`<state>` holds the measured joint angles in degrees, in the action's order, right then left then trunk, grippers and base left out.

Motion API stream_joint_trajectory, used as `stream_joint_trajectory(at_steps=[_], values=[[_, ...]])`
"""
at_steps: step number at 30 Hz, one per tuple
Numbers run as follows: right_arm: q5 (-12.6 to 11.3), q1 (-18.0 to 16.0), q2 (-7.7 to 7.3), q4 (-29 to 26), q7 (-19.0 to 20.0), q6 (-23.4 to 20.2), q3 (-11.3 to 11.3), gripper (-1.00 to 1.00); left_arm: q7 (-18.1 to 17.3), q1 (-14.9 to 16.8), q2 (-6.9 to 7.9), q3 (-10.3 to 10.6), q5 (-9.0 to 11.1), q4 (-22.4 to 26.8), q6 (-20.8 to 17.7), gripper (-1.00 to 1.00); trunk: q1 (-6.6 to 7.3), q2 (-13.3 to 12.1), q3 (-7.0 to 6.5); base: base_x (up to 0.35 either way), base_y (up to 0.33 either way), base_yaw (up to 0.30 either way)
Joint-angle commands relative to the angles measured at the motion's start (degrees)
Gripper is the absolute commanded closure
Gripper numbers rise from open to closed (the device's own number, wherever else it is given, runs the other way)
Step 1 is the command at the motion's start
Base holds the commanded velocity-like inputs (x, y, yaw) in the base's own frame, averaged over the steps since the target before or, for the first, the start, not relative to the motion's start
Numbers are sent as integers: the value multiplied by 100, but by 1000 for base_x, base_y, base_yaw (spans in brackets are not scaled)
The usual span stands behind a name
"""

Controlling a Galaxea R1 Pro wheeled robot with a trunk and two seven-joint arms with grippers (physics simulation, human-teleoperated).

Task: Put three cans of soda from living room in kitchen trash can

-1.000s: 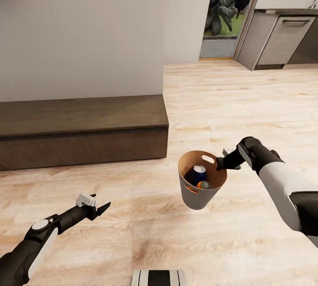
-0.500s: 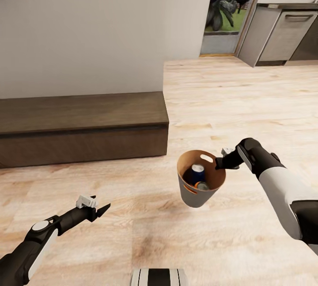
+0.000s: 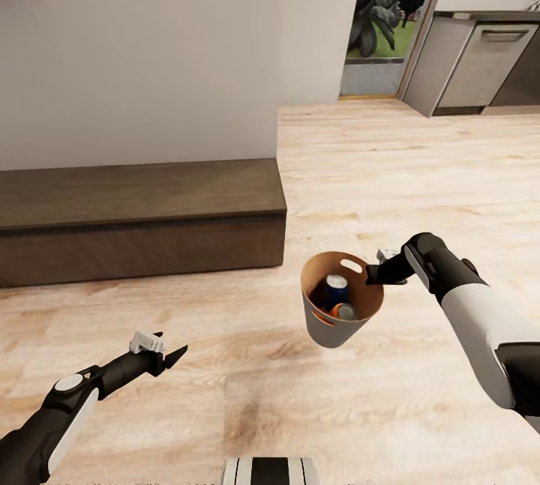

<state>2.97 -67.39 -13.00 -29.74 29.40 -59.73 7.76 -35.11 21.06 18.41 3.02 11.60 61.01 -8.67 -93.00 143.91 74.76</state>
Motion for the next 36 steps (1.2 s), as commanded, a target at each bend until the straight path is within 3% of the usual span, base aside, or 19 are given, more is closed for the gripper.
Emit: stream_joint_trajectory(at_steps=[1,5,14,20,36], values=[[-116,-3,0,-1,39,-27,-11,100,10,1,-1,1,1,0,-2,-100,-2,2,13,0,0,0],[-120,-3,-12,-4,39,-27,-8,100,226,3,2,5,-5,-1,-12,-100,-12,7,64,0,0,0],[-122,-3,-37,-7,39,-27,-15,100,300,3,4,5,-6,3,-16,-100,-35,19,179,0,0,0],[-122,-3,-119,-14,40,-27,-19,100,302,4,4,4,0,6,1,-100,-35,19,139,0,0,0],[-122,3,-142,-67,39,-27,-17,100,305,1,0,5,1,7,5,-100,-40,22,174,0,0,0]])
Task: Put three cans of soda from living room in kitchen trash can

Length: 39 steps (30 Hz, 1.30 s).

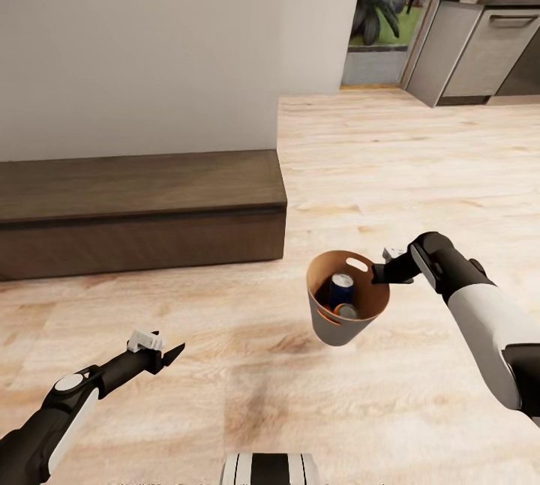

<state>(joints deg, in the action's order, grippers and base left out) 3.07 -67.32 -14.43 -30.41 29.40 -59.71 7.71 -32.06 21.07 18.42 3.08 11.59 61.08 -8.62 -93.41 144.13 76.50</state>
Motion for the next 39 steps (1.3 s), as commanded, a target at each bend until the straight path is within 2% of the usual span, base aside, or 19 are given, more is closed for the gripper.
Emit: stream_joint_trajectory(at_steps=[1,10,23,36,39], values=[[-132,14,1,-36,39,-29,-14,100,3,1,-2,2,1,0,-1,-100,-1,2,22,0,0,0],[-131,220,-2,-443,39,-29,-18,100,7,0,-3,8,-5,-5,-22,-100,-24,14,188,0,0,0],[-131,246,-6,-507,39,-29,-32,100,-2,-2,-4,8,2,0,7,-100,-24,14,113,0,0,0],[-140,248,-7,-547,39,-29,-33,100,7,0,-5,10,-7,-3,0,-100,-58,32,398,0,0,0],[-140,248,-9,-562,39,-29,-33,100,4,-1,-5,9,-1,-1,2,-100,-58,32,398,0,0,0]])
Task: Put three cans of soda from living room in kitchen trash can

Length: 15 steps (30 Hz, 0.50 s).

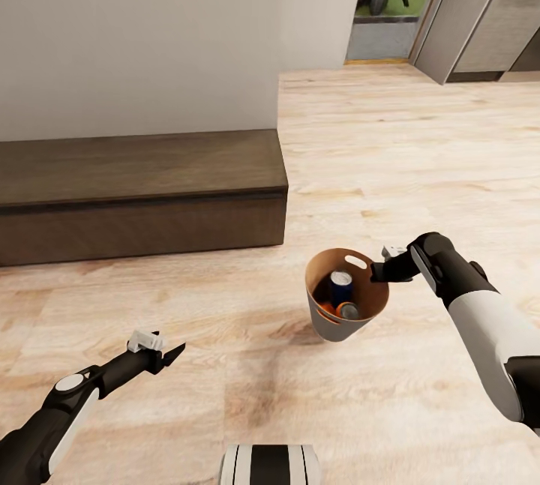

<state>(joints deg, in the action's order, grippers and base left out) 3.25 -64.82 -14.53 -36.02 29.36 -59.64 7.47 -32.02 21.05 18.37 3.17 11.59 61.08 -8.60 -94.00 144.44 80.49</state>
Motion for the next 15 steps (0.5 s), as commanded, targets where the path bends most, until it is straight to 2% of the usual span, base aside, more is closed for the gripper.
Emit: stream_joint_trajectory(at_steps=[1,7,15], values=[[-158,-3,0,-4,43,-36,-8,100,-2,0,0,0,7,0,3,-100,1,0,-1,0,0,0],[-162,-2,-17,-9,46,-36,-8,100,-1,-3,1,0,9,1,7,-100,1,0,-1,0,0,0],[-174,1,-39,-10,53,-36,-8,100,3,-3,0,1,-5,1,3,-100,-20,11,177,0,0,0]])
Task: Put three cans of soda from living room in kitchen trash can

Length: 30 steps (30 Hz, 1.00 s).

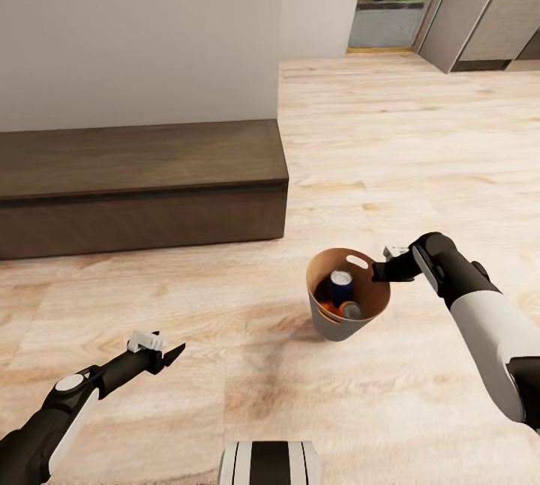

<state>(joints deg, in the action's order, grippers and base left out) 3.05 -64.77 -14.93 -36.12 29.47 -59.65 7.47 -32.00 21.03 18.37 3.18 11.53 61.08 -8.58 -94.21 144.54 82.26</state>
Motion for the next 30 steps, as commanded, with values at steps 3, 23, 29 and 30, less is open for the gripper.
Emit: stream_joint_trajectory(at_steps=[3,23,29,30], values=[[-155,-1,-5,0,47,-35,-8,100,0,1,0,-1,1,0,-1,-100,-6,5,66,0,0,0],[-170,0,-77,-8,89,-35,-29,100,-12,2,-67,-2,7,0,5,-100,-14,9,133,0,0,0],[-170,0,-92,-9,94,-35,-27,100,-17,2,-70,-2,12,0,5,-100,-14,9,133,0,0,0],[-169,0,-93,-9,94,-35,-28,100,-17,3,-70,-2,13,0,5,-100,-14,9,133,0,0,0]])
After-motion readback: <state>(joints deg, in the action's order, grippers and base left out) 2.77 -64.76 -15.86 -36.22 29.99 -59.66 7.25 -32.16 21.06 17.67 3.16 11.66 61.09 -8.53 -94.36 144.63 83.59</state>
